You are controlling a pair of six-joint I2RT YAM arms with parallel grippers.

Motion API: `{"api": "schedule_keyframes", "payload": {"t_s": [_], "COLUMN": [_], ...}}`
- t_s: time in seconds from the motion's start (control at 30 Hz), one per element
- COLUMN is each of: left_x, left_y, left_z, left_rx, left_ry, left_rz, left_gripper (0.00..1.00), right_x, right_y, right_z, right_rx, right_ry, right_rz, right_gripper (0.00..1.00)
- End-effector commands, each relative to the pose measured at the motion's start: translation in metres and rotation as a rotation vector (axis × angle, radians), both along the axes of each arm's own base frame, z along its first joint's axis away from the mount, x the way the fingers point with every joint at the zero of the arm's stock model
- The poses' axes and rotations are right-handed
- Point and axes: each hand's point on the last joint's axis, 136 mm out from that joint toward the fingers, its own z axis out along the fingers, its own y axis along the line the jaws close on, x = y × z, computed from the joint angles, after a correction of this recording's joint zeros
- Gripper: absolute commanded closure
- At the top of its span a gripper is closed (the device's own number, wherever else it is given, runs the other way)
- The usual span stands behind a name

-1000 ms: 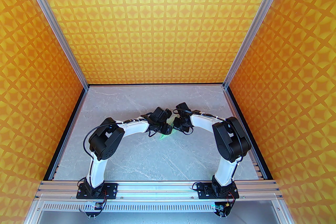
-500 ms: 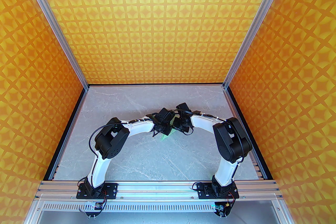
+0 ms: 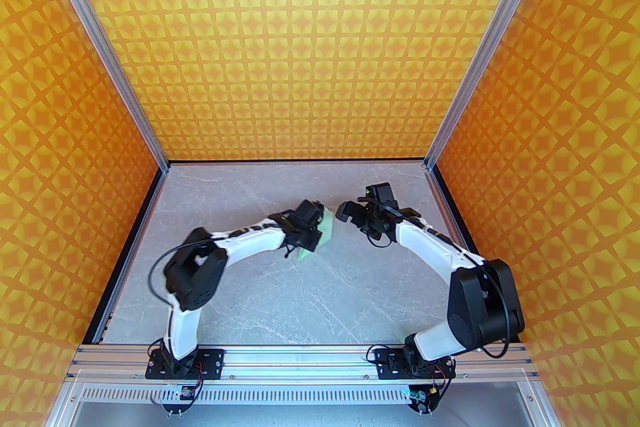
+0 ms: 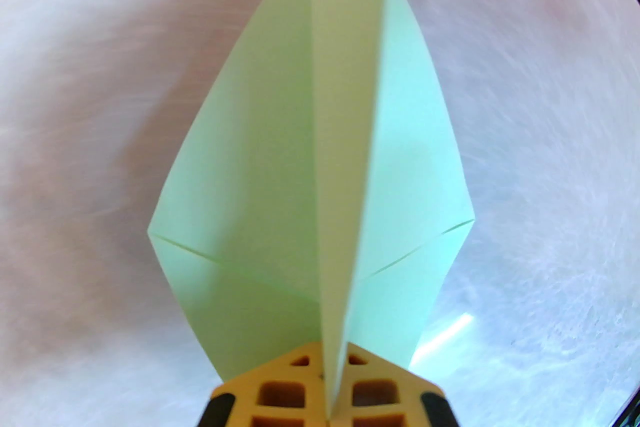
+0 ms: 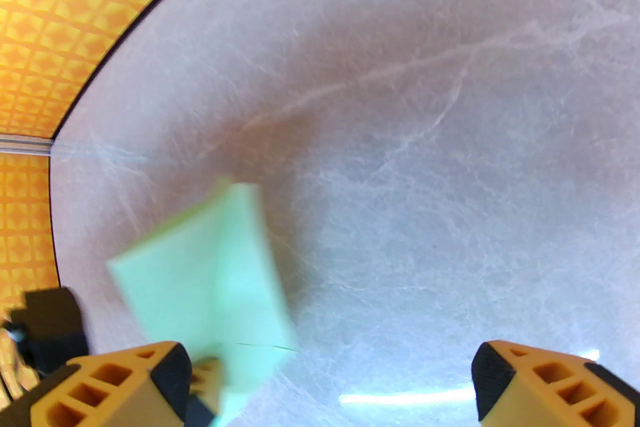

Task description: Fold a paper plane with a square sheet of paper (fold left side to right side)

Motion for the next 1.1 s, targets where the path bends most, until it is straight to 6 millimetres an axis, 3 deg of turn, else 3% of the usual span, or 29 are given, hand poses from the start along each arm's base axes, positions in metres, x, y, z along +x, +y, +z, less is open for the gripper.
{"api": "schedule_keyframes", "payload": {"t_s": [0.0,0.13,0.23,0.53,0.9,1.07], "left_x": [0.010,0.024,0.029,0.028,0.020,0.010], "left_y": [0.054,0.098,0.115,0.125,0.129,0.131], "left_z": [-0.002,-0.020,-0.036,-0.073,-0.081,-0.089], "left_rx": [0.089,0.136,0.164,0.211,0.232,0.242], "left_ry": [0.007,0.066,0.113,0.189,0.224,0.270], "left_rz": [0.150,0.278,0.334,0.380,0.385,0.382], "left_gripper": [1.00,1.00,1.00,0.99,0.92,0.78], "right_x": [-0.008,-0.011,-0.012,-0.008,-0.006,-0.006], "right_y": [0.007,0.015,0.018,0.022,0.024,0.024], "right_z": [-0.001,-0.007,-0.014,-0.022,-0.024,-0.021], "right_rx": [0.028,0.060,0.067,0.080,0.085,0.080], "right_ry": [-0.003,0.014,0.030,0.052,0.063,0.058], "right_rz": [0.053,0.087,0.102,0.117,0.116,0.117], "right_gripper": [0.01,0.01,0.02,0.01,0.01,0.01]}}
